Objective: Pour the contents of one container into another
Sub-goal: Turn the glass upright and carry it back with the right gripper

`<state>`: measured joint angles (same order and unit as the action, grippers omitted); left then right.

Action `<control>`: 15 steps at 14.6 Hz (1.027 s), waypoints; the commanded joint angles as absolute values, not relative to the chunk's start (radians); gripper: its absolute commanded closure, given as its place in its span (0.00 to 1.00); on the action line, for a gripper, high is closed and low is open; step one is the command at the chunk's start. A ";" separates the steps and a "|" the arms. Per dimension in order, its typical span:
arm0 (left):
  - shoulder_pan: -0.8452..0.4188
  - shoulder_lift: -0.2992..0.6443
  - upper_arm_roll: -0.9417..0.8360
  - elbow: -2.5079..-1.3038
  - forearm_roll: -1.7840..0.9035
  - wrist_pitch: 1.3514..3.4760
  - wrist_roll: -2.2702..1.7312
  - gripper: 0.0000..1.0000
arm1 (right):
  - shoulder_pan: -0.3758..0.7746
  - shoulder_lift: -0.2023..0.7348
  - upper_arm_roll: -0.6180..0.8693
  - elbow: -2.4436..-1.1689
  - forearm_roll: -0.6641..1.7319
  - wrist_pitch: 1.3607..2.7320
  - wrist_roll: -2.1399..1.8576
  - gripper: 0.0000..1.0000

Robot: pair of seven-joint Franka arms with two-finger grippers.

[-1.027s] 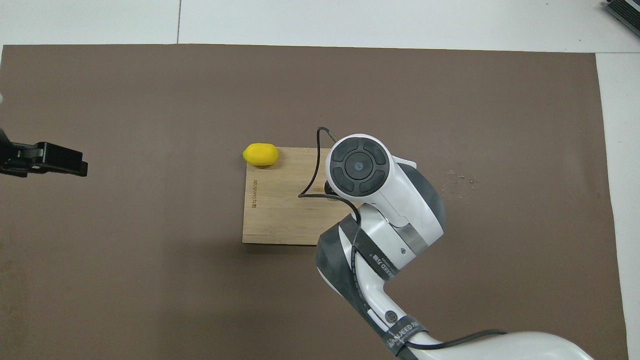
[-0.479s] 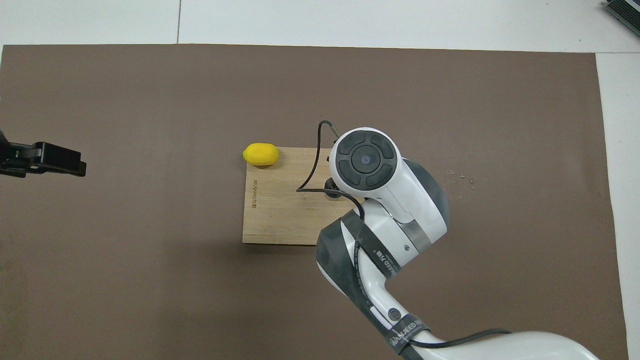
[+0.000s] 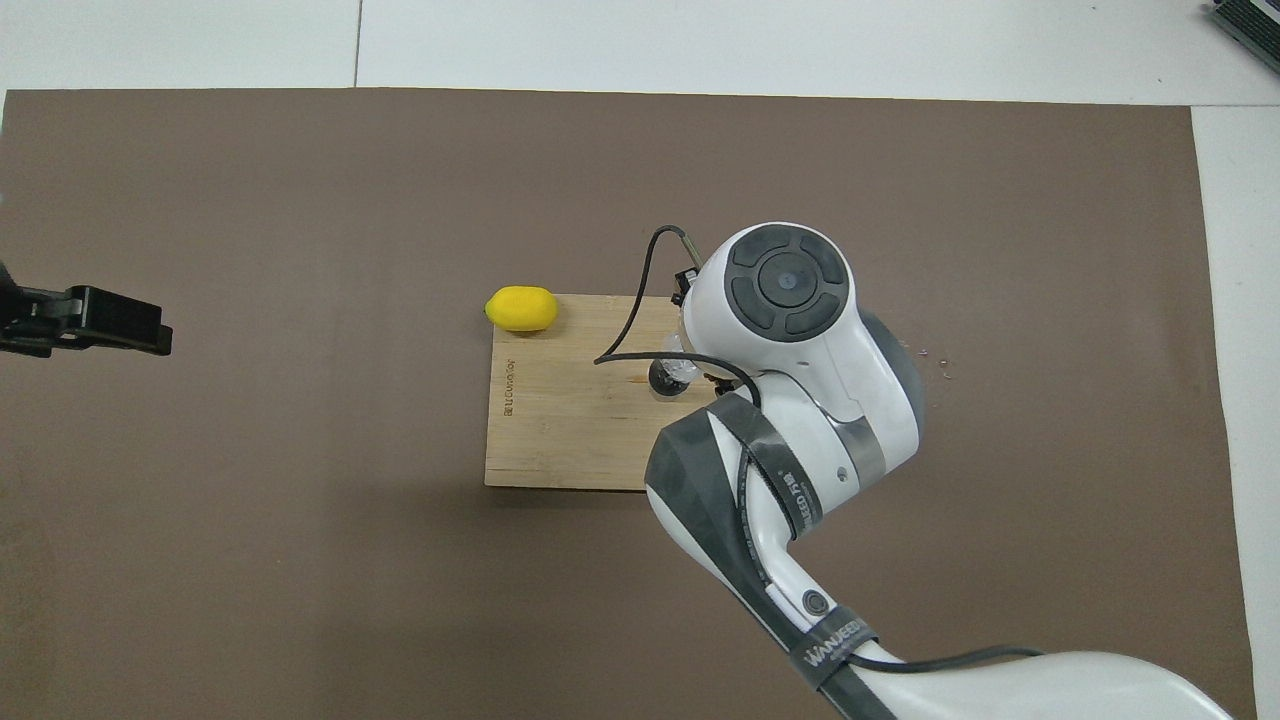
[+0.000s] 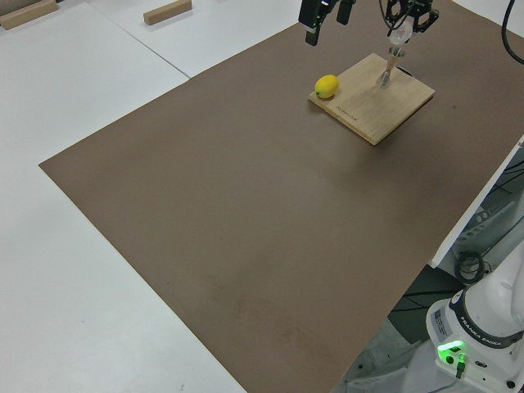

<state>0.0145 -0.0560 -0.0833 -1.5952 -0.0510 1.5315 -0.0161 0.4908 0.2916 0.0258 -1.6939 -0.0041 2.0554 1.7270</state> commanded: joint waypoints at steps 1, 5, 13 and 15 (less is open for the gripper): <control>0.031 -0.078 -0.095 -1.608 -0.034 1.516 -0.005 0.00 | 0.443 0.298 0.034 -1.678 0.066 2.034 1.733 1.00; 0.046 -0.078 -0.094 -1.608 -0.032 1.511 -0.005 0.00 | 0.348 0.293 0.034 -1.715 0.292 2.036 1.666 1.00; 0.038 -0.078 -0.095 -1.608 -0.032 1.513 -0.005 0.00 | -0.001 0.184 0.032 -1.992 0.784 2.026 1.199 1.00; 0.038 -0.078 -0.095 -1.608 -0.032 1.513 -0.005 0.00 | -0.082 0.189 0.032 -2.016 0.810 2.000 1.152 1.00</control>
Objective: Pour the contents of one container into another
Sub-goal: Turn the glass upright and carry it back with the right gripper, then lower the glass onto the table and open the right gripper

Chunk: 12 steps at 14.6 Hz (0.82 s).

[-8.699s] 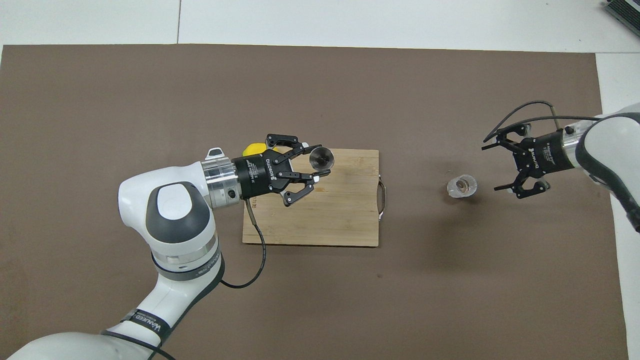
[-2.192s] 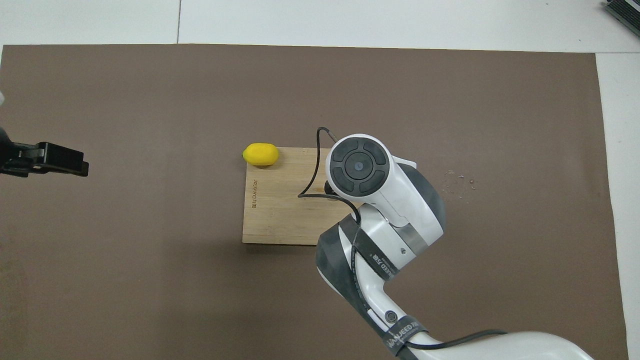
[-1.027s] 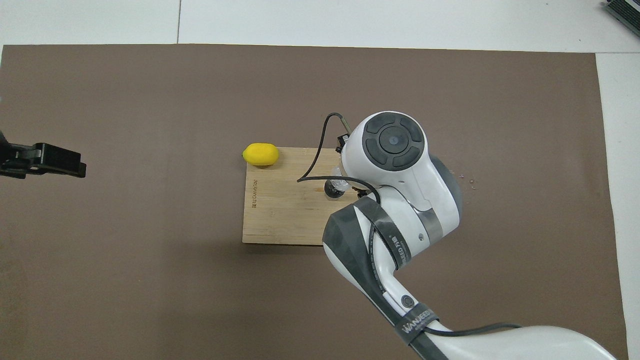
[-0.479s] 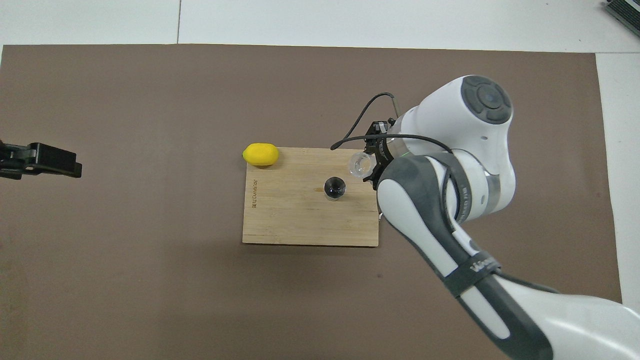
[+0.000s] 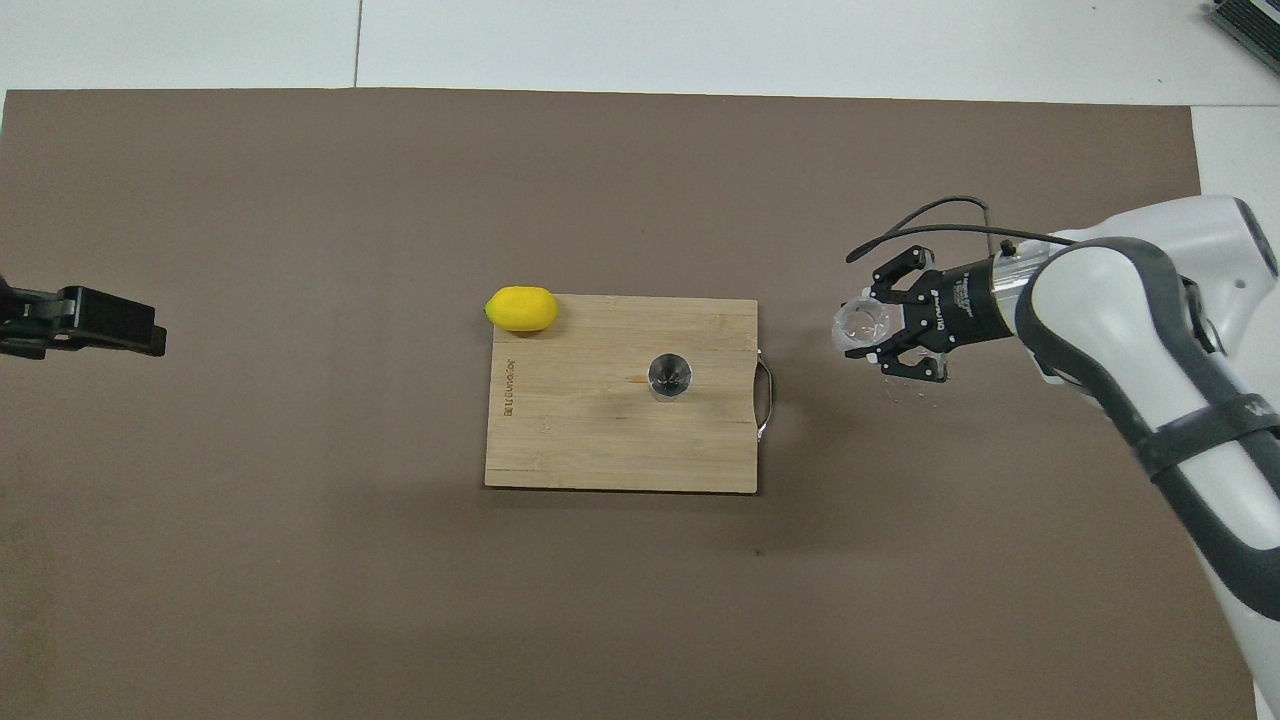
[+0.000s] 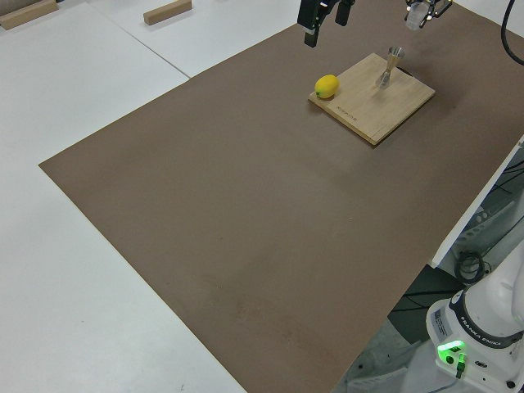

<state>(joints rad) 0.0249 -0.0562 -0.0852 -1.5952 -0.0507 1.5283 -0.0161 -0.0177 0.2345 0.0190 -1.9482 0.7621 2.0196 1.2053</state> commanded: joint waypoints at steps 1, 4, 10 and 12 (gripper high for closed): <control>0.038 -0.078 -0.095 -1.608 -0.032 1.513 -0.005 0.00 | -0.130 0.189 0.032 -2.032 0.816 1.994 1.123 1.00; 0.038 -0.078 -0.095 -1.608 -0.032 1.513 -0.005 0.00 | -0.244 0.260 0.034 -2.037 0.825 1.944 0.930 1.00; 0.038 -0.078 -0.095 -1.608 -0.032 1.513 -0.005 0.00 | -0.302 0.345 0.032 -2.034 0.873 1.931 0.756 1.00; 0.038 -0.078 -0.095 -1.608 -0.032 1.513 -0.005 0.00 | -0.304 0.344 0.031 -2.045 0.873 1.942 0.756 1.00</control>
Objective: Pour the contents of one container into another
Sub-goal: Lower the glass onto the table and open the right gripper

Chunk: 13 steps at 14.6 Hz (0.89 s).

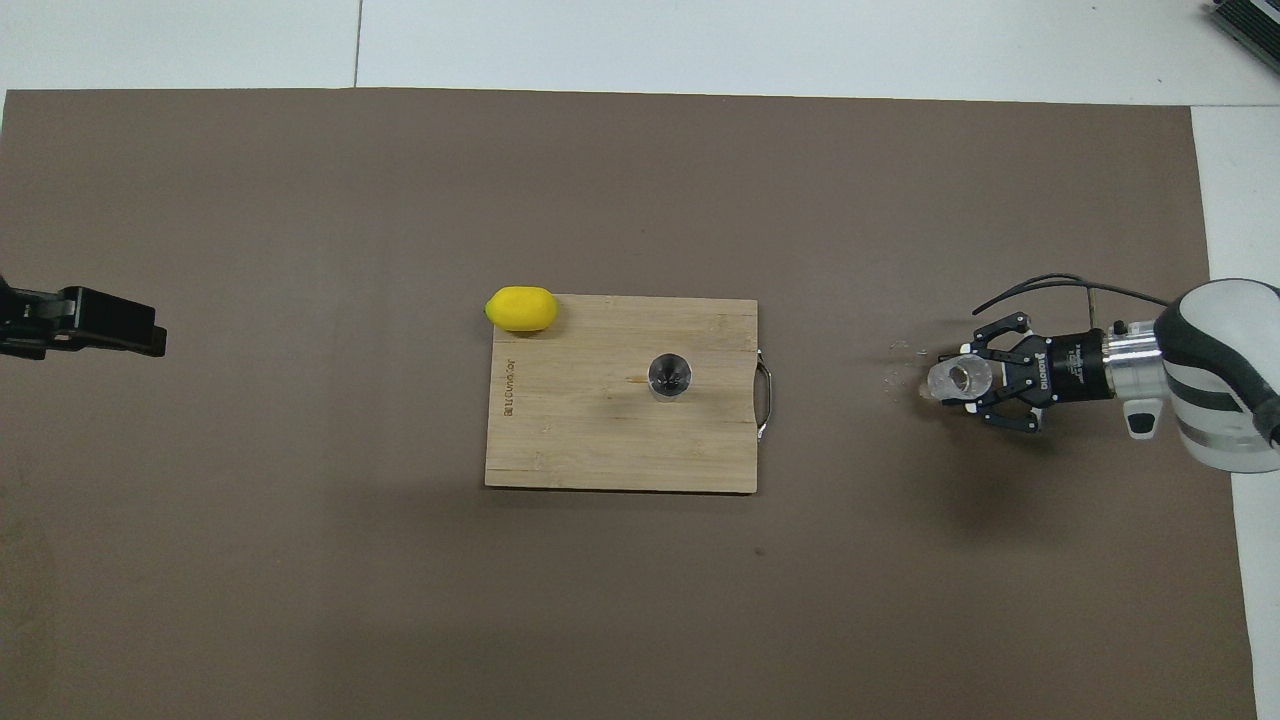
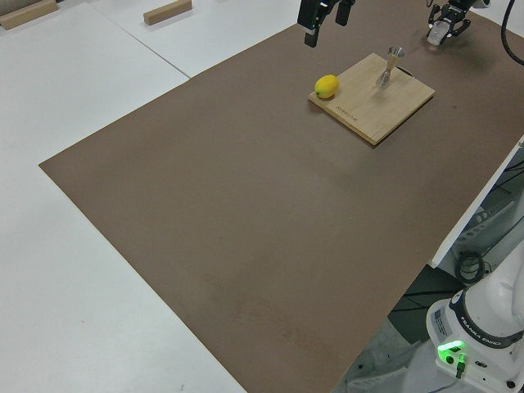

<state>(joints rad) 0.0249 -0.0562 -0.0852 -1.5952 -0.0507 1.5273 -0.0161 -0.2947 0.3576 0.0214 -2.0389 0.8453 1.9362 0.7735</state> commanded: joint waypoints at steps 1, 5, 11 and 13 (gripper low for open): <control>0.038 -0.078 -0.095 -1.608 -0.032 1.513 -0.005 0.00 | -0.307 0.342 0.029 -2.054 0.873 1.948 0.756 1.00; 0.038 -0.078 -0.095 -1.608 -0.032 1.513 -0.005 0.00 | -0.318 0.339 0.026 -2.068 0.873 1.957 0.753 1.00; 0.038 -0.078 -0.095 -1.608 -0.032 1.513 -0.005 0.00 | -0.351 0.333 0.023 -2.098 0.871 2.036 0.750 0.29; 0.038 -0.078 -0.095 -1.608 -0.032 1.513 -0.005 0.00 | -0.351 0.313 0.023 -2.097 0.862 2.037 0.752 0.02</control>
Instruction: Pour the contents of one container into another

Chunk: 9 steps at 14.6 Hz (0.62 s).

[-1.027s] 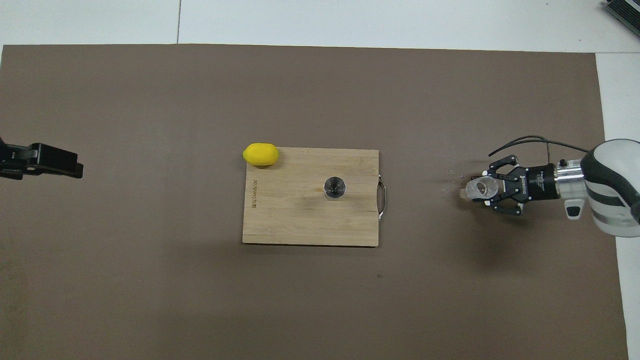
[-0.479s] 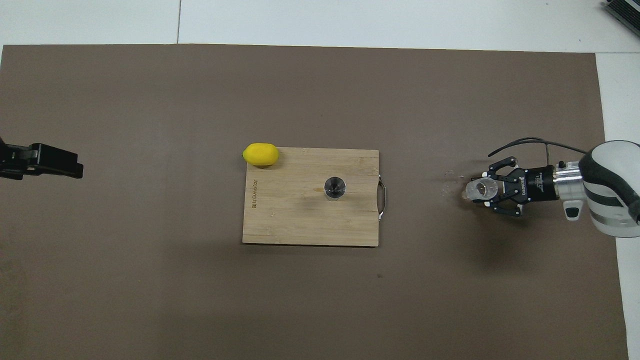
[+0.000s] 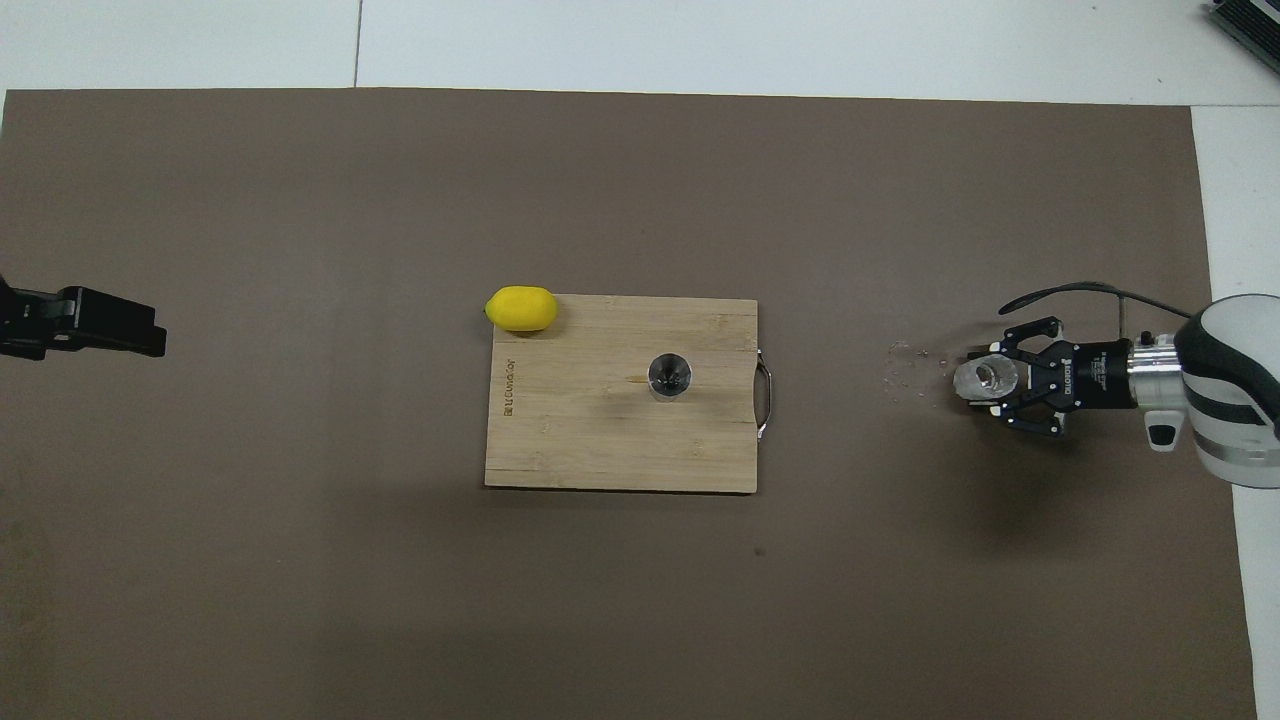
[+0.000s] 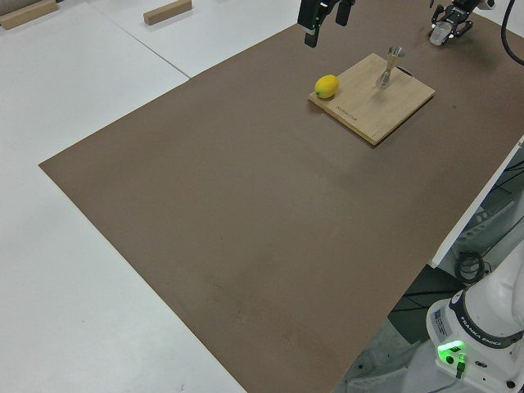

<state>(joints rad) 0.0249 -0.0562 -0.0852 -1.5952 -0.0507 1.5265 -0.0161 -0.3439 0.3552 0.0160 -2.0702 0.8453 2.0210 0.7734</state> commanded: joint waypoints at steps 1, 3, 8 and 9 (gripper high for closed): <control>0.038 -0.078 -0.095 -1.608 -0.032 1.513 -0.005 0.00 | -0.350 0.286 0.023 -2.097 0.859 2.036 0.761 0.01; 0.038 -0.078 -0.095 -1.608 -0.032 1.513 -0.005 0.00 | -0.344 0.230 0.021 -2.097 0.835 2.034 0.767 0.01; 0.038 -0.078 -0.095 -1.608 -0.032 1.513 -0.005 0.00 | -0.281 0.126 0.029 -2.085 0.611 2.028 0.749 0.01; 0.038 -0.078 -0.095 -1.608 -0.032 1.513 -0.005 0.00 | -0.256 0.111 0.031 -2.083 0.562 2.029 0.750 0.01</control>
